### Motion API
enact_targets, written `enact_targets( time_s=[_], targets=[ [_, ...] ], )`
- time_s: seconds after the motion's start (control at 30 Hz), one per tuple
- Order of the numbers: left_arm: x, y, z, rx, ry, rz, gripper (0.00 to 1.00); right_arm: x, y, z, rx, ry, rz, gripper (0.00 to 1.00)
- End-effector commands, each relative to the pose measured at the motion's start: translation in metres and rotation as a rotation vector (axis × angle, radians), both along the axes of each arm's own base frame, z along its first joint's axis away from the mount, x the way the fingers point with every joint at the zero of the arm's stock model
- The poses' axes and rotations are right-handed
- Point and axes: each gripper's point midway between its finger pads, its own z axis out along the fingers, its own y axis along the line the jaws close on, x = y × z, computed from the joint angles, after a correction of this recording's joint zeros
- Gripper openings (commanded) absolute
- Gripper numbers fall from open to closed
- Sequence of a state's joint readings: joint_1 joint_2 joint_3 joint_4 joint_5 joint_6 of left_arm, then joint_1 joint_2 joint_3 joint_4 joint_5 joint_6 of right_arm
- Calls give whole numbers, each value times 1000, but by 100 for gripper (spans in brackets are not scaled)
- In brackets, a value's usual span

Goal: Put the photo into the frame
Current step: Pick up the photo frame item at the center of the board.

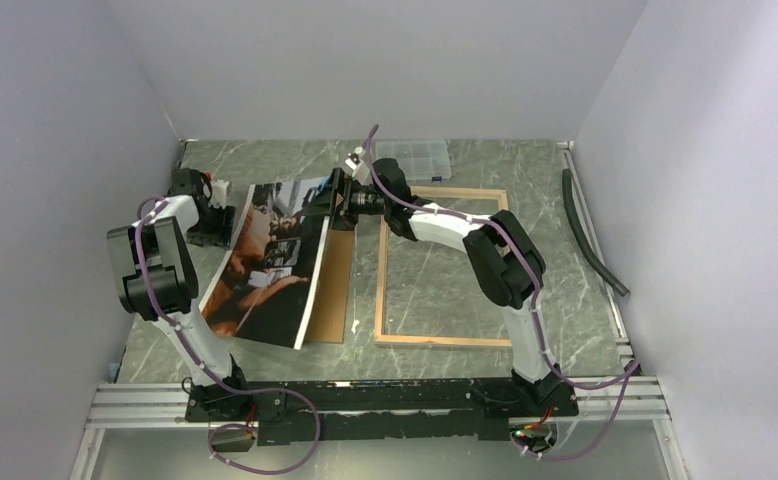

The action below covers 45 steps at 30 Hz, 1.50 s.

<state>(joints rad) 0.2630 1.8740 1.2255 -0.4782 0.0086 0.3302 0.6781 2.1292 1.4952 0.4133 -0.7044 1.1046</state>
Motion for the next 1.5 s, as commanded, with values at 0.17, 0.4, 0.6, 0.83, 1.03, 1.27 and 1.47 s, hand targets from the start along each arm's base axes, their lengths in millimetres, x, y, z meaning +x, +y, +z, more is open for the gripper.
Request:
enact_targets(
  time_s=[0.17,0.4,0.6,0.83,1.03,1.27,1.47],
  targets=[
    [-21,-30,-24,-130,88,-38,63,1,11,19,93,-20,15,85],
    [-29,-50,-24,-222,112,-58,61,4,18,25,116,-11,22,83],
    [-29,-47,-17,-207,105,-54,60,10,-1,28,106,-2,-14,65],
    [-12,-8,-3,-66,45,-4,59,17,-30,32,109,7,-62,57],
    [-14,1,-9,-12,59,-23,59,18,-31,27,121,41,-60,50],
    [-17,6,-22,12,74,-41,59,16,-38,28,125,50,-61,47],
    [-18,4,-23,6,81,-47,59,18,-52,33,126,44,-82,38]
  ],
)
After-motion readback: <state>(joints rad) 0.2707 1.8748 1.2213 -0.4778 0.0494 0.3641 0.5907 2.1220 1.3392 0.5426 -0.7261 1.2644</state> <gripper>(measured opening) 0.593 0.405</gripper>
